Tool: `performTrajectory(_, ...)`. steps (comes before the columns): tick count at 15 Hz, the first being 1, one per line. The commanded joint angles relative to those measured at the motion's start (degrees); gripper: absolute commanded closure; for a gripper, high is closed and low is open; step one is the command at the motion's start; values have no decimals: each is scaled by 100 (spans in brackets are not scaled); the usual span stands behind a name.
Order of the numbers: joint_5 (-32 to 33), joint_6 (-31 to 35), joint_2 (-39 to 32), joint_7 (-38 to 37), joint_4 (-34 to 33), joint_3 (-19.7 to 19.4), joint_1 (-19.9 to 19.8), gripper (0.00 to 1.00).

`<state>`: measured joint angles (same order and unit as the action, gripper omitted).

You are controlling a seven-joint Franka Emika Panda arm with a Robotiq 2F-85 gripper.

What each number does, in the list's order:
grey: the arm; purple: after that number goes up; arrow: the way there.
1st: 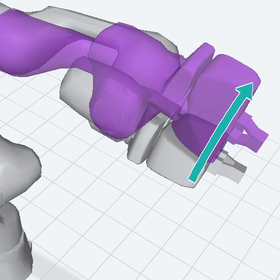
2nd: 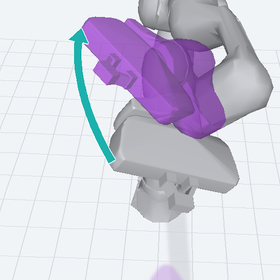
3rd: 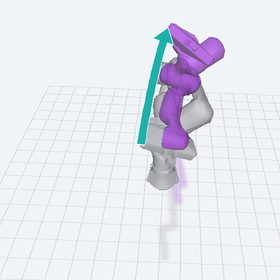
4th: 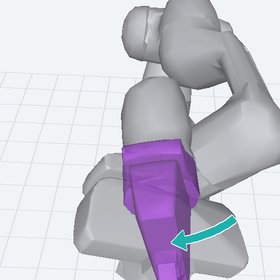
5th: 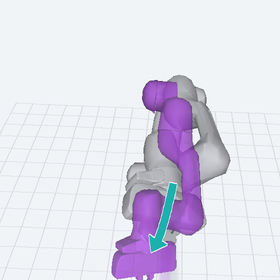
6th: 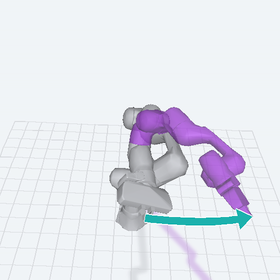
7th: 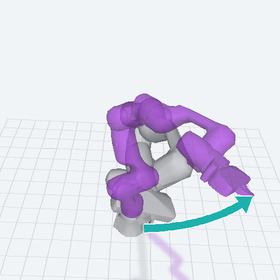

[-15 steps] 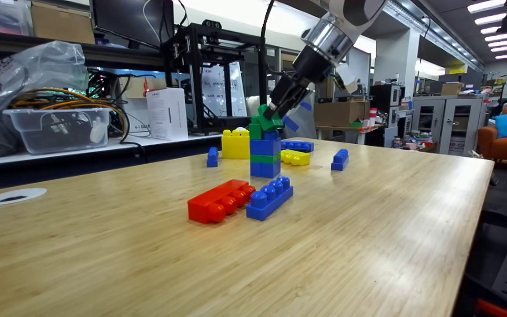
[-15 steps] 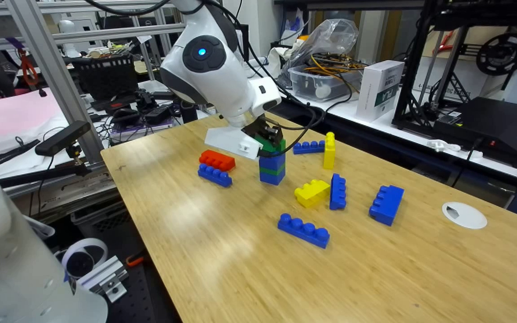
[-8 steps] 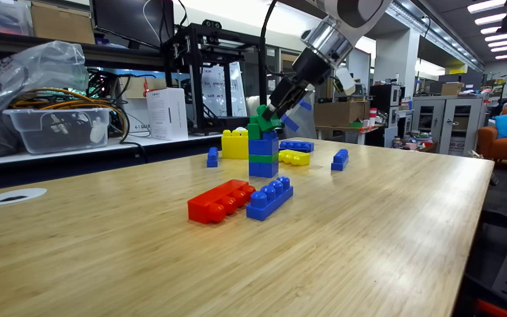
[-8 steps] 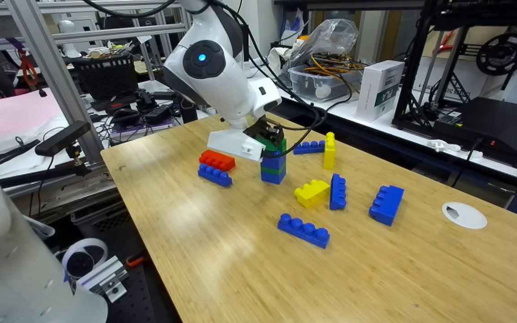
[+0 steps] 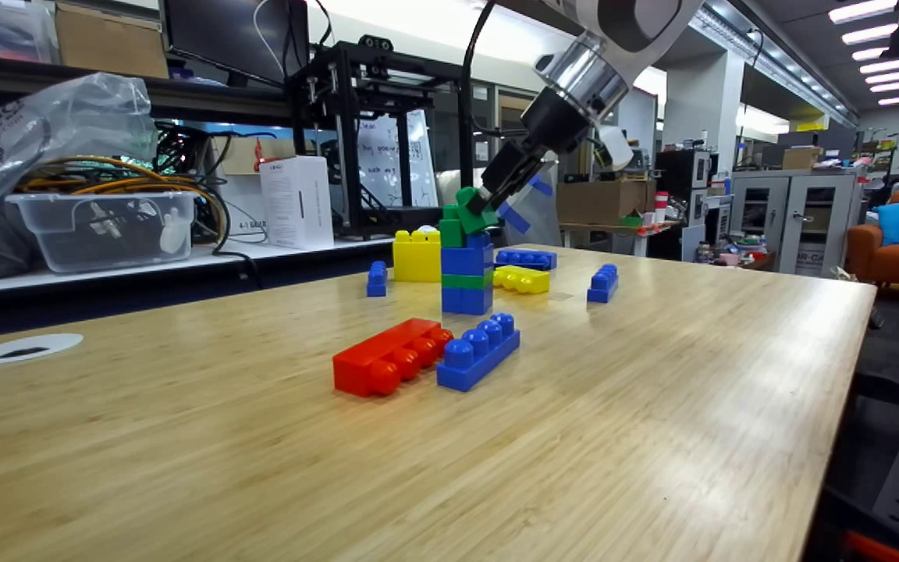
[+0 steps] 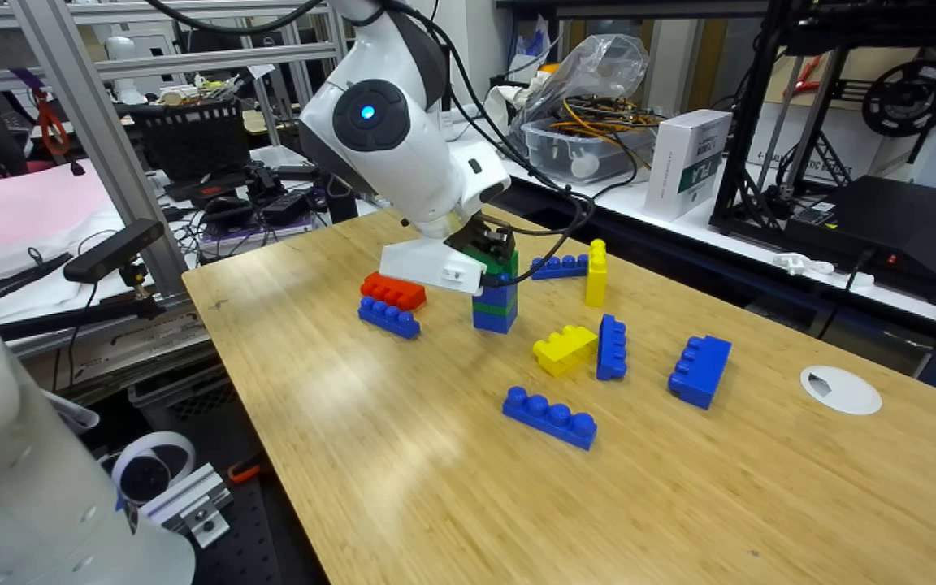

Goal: Put the green blocks on top of the stack

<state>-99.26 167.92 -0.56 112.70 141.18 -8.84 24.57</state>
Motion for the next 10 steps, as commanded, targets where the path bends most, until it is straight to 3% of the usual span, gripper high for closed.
performTrajectory(1,-258,-271,-25,515,-11,-93,-73,56)
performTrajectory(10,-193,-606,89,922,73,-302,-69,56)
